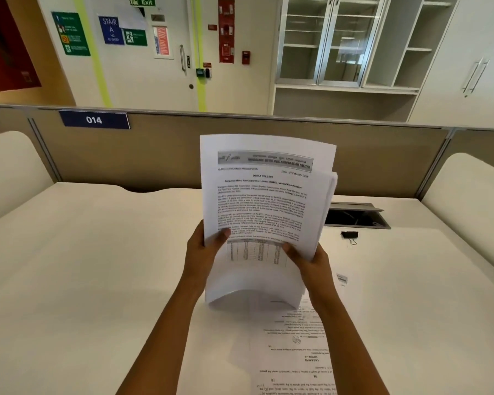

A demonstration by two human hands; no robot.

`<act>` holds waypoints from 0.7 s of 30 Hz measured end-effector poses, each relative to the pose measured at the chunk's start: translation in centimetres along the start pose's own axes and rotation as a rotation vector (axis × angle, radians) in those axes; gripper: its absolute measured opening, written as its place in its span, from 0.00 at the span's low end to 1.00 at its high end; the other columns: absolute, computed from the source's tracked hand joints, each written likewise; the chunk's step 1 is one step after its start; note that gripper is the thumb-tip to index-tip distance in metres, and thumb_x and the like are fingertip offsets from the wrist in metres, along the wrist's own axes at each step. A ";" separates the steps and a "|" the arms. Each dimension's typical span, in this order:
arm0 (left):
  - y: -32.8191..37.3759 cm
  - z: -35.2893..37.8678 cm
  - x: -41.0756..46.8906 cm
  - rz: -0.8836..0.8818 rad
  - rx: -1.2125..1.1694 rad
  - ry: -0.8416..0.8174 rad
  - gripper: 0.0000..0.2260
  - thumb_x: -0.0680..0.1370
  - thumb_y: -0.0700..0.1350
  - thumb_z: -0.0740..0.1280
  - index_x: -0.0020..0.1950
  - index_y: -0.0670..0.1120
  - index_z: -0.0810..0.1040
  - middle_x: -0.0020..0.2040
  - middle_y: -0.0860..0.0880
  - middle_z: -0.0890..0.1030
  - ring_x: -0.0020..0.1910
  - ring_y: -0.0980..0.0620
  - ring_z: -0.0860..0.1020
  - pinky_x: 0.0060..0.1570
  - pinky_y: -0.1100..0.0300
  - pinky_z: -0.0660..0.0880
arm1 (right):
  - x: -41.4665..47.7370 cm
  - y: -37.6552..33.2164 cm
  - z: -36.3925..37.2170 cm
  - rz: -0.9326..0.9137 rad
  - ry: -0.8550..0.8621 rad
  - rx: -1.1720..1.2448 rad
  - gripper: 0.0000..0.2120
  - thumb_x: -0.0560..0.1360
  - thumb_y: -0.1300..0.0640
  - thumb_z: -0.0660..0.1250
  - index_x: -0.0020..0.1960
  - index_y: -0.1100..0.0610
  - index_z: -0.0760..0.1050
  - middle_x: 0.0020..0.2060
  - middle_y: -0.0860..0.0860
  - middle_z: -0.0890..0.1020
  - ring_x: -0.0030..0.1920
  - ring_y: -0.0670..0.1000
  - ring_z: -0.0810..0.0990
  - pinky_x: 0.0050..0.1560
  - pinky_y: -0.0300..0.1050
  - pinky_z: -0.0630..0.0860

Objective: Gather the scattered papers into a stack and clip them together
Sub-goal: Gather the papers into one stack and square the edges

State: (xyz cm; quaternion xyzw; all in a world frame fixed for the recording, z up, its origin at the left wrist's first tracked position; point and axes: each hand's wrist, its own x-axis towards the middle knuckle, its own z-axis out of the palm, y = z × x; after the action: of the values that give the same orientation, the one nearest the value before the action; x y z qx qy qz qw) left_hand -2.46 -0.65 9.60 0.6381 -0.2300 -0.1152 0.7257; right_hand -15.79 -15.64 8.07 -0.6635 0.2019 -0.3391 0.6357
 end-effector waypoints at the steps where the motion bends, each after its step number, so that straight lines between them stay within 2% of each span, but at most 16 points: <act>1: -0.3 -0.1 -0.2 -0.024 -0.010 0.004 0.14 0.76 0.40 0.68 0.60 0.50 0.73 0.51 0.54 0.80 0.48 0.54 0.79 0.49 0.58 0.78 | -0.1 0.4 -0.1 0.019 -0.005 0.009 0.11 0.73 0.58 0.69 0.50 0.43 0.74 0.47 0.45 0.82 0.48 0.50 0.81 0.45 0.44 0.80; 3: -0.9 -0.3 -0.2 -0.075 -0.020 -0.015 0.15 0.73 0.40 0.71 0.58 0.49 0.75 0.49 0.54 0.80 0.48 0.54 0.79 0.51 0.53 0.78 | -0.4 1.0 -0.2 0.050 -0.023 0.000 0.12 0.71 0.57 0.70 0.50 0.43 0.75 0.48 0.45 0.82 0.49 0.49 0.81 0.47 0.46 0.80; 6: -1.2 -0.8 -0.1 -0.116 0.017 -0.084 0.15 0.66 0.49 0.73 0.51 0.54 0.77 0.48 0.54 0.82 0.49 0.47 0.80 0.52 0.49 0.78 | -0.5 1.1 -0.3 0.072 -0.044 -0.011 0.13 0.70 0.59 0.71 0.50 0.44 0.76 0.47 0.45 0.83 0.48 0.48 0.81 0.45 0.43 0.80; 8: -1.2 -0.9 0.0 -0.124 0.012 -0.106 0.16 0.63 0.52 0.72 0.49 0.57 0.78 0.45 0.58 0.83 0.49 0.48 0.81 0.50 0.51 0.79 | -0.4 0.9 -0.4 0.071 -0.063 -0.007 0.13 0.71 0.60 0.71 0.50 0.45 0.76 0.46 0.44 0.82 0.47 0.47 0.81 0.43 0.41 0.79; 11: -1.1 -0.9 0.1 -0.122 0.013 -0.136 0.14 0.65 0.49 0.71 0.49 0.58 0.77 0.42 0.61 0.83 0.46 0.53 0.80 0.45 0.58 0.79 | -0.2 1.1 -0.6 0.089 -0.078 -0.008 0.13 0.70 0.59 0.72 0.50 0.45 0.76 0.46 0.44 0.83 0.45 0.48 0.82 0.43 0.41 0.79; 13: -1.3 -0.9 -0.1 -0.136 0.048 -0.165 0.13 0.69 0.46 0.73 0.50 0.59 0.76 0.44 0.59 0.83 0.47 0.54 0.80 0.46 0.59 0.78 | -0.4 1.5 -0.6 0.117 -0.099 -0.018 0.15 0.64 0.47 0.75 0.49 0.44 0.77 0.44 0.43 0.84 0.44 0.49 0.83 0.43 0.42 0.80; 15: -1.6 -1.1 -0.2 -0.143 0.084 -0.180 0.14 0.73 0.41 0.72 0.52 0.57 0.76 0.48 0.56 0.82 0.48 0.54 0.79 0.48 0.57 0.78 | -0.6 2.1 -0.6 0.124 -0.110 -0.030 0.28 0.52 0.33 0.75 0.48 0.43 0.78 0.42 0.43 0.85 0.45 0.47 0.84 0.42 0.41 0.81; 16: -1.8 -1.1 -0.3 -0.139 0.091 -0.178 0.14 0.73 0.40 0.70 0.54 0.55 0.76 0.48 0.55 0.81 0.48 0.53 0.80 0.48 0.58 0.79 | -0.7 2.2 -0.7 0.124 -0.103 -0.032 0.30 0.50 0.32 0.75 0.48 0.44 0.79 0.41 0.42 0.85 0.44 0.46 0.84 0.40 0.40 0.81; 17: -1.8 -1.1 -0.3 -0.135 0.093 -0.171 0.14 0.74 0.39 0.70 0.56 0.54 0.75 0.48 0.55 0.81 0.47 0.53 0.80 0.46 0.61 0.79 | -0.6 2.4 -0.7 0.119 -0.101 -0.039 0.28 0.52 0.34 0.75 0.48 0.44 0.78 0.41 0.42 0.85 0.43 0.46 0.84 0.39 0.39 0.81; 19: -1.9 -1.2 -0.3 -0.129 0.095 -0.156 0.14 0.74 0.39 0.69 0.56 0.52 0.75 0.47 0.55 0.80 0.46 0.53 0.79 0.42 0.65 0.78 | -0.5 2.1 -0.7 0.124 -0.097 -0.033 0.15 0.63 0.46 0.75 0.48 0.45 0.77 0.40 0.43 0.85 0.42 0.48 0.84 0.38 0.37 0.80; 20: -1.9 -1.2 -0.2 -0.130 0.092 -0.156 0.14 0.74 0.39 0.69 0.56 0.52 0.75 0.47 0.55 0.80 0.46 0.53 0.79 0.43 0.64 0.78 | -0.5 2.0 -0.7 0.128 -0.092 -0.023 0.13 0.66 0.50 0.75 0.48 0.45 0.77 0.42 0.44 0.84 0.42 0.49 0.84 0.38 0.38 0.80; 21: -2.1 -1.2 -0.2 -0.140 0.085 -0.166 0.14 0.74 0.39 0.70 0.55 0.53 0.75 0.47 0.55 0.81 0.46 0.53 0.79 0.44 0.63 0.78 | -0.5 2.1 -0.7 0.134 -0.095 -0.018 0.14 0.64 0.48 0.75 0.48 0.45 0.78 0.42 0.44 0.85 0.43 0.49 0.84 0.39 0.39 0.80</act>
State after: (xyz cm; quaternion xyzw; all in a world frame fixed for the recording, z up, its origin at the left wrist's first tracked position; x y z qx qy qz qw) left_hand -1.80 0.17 7.43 0.6713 -0.2486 -0.2081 0.6665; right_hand -16.32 -16.05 5.85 -0.6693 0.2187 -0.2621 0.6600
